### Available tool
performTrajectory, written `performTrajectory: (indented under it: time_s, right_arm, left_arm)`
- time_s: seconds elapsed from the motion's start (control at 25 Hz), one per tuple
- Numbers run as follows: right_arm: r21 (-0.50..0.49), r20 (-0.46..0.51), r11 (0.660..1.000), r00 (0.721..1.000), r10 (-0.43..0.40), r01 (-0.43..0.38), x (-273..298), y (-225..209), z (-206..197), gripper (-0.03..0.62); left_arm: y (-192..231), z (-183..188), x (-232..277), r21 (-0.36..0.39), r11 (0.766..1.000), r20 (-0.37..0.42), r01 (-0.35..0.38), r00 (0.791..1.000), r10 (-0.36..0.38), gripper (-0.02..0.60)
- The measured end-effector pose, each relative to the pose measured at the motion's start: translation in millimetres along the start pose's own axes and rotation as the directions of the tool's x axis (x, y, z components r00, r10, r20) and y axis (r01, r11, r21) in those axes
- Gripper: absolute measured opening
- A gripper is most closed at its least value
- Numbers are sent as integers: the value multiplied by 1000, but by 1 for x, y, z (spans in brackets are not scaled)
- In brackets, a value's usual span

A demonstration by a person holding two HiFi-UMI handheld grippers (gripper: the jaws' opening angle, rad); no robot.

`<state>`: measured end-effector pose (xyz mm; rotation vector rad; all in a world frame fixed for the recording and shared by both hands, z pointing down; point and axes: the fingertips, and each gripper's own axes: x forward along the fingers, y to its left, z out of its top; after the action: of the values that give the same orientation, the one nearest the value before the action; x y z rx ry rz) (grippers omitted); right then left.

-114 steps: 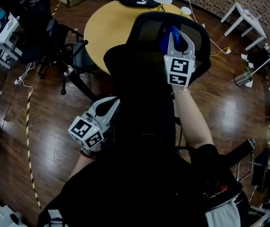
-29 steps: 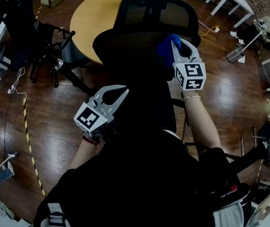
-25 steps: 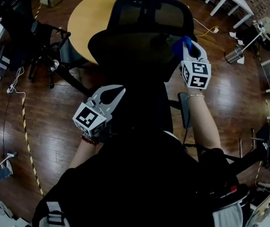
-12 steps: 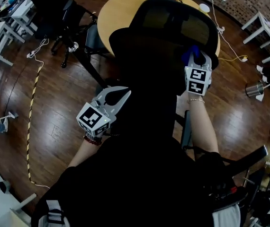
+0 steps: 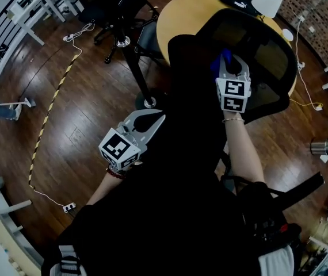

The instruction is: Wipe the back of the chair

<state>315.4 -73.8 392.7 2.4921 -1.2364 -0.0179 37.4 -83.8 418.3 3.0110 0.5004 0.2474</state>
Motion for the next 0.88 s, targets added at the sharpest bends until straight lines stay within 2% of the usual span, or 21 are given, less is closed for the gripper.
performTrajectory:
  time_s: [0.24,0.44,0.56,0.68,0.8,0.88]
  right_arm:
    - [-13,46,997,996,81,-81,24,46,27,40]
    - [19,56,996,994,89,-91,32,63,36,40]
    - [36,77,988,986,148,-151,26,67,36,40]
    - [66,130,978,974,186,-196,-7,73,44,40]
    - [91,174,975,967,185,-203,-57,67,43,40]
    - [104,150,979,976,159,-175,-86,51,23,40]
  left_arm:
    - [9,-9,-23,-29,996,-13,-79,997,78,6]
    - [19,-18,-36,-66,993,-22,-103,995,102,6]
    - [16,-21,-35,-66,995,-26,-71,997,69,6]
    - [10,-21,-30,-66,998,-22,-20,1000,19,6]
    - [-1,-21,-13,-62,996,-27,60,998,-62,6]
    - [-12,-21,3,-61,992,-32,115,993,-117,6]
